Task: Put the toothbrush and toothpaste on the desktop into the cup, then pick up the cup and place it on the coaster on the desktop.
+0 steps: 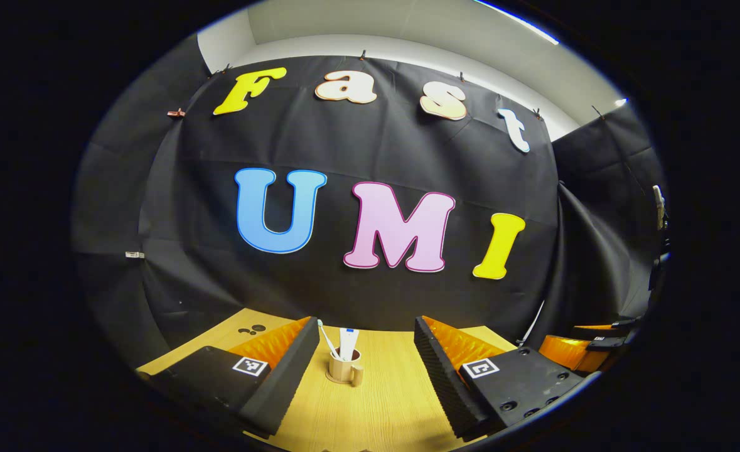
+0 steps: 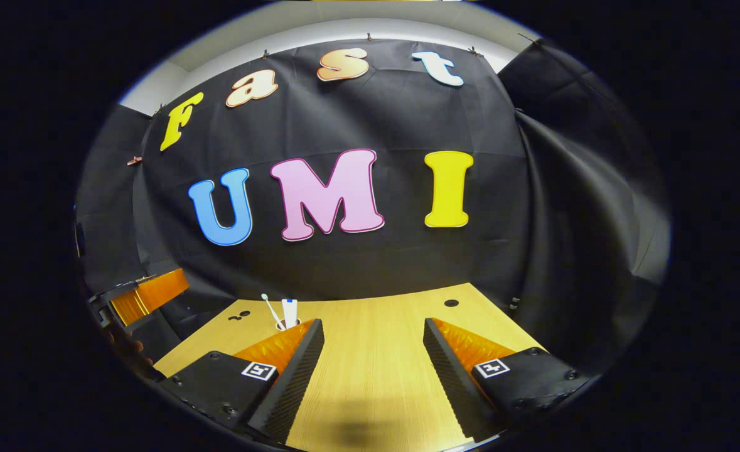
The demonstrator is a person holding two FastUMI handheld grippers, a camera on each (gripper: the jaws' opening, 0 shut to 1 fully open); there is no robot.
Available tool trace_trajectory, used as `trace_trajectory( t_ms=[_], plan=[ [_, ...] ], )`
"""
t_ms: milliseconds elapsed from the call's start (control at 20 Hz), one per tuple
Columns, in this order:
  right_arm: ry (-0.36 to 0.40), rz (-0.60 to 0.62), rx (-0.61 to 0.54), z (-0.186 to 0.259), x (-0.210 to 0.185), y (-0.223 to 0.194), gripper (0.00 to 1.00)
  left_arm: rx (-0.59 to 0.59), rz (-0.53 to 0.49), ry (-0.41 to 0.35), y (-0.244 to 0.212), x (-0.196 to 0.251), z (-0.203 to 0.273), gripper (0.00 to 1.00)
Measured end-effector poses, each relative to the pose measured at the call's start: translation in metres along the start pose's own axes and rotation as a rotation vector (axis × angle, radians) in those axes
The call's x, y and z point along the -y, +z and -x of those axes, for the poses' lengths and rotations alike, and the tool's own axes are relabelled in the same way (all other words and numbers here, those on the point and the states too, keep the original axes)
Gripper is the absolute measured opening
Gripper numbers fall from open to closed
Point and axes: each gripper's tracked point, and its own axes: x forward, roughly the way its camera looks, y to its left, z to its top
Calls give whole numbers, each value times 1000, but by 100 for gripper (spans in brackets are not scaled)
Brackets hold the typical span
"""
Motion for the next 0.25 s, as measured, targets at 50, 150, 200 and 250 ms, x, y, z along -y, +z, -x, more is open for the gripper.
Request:
trace_trajectory(
  t_ms=[50, 150, 200, 250],
  plan=[
    [3, 5, -2, -2, -1, -1, 98, -6, 1, -6, -2, 3, -2, 97],
    [8, 1, -6, -8, -2, -2, 98, -21, 2, -15, -7, 8, -6, 97],
    [9, -4, -9, -10, -3, -1, 98, -27, 1, -19, -9, 10, -7, 97],
    [9, -10, -15, -12, -2, -3, 98, -32, -2, -23, -10, 11, -8, 97]
  ],
)
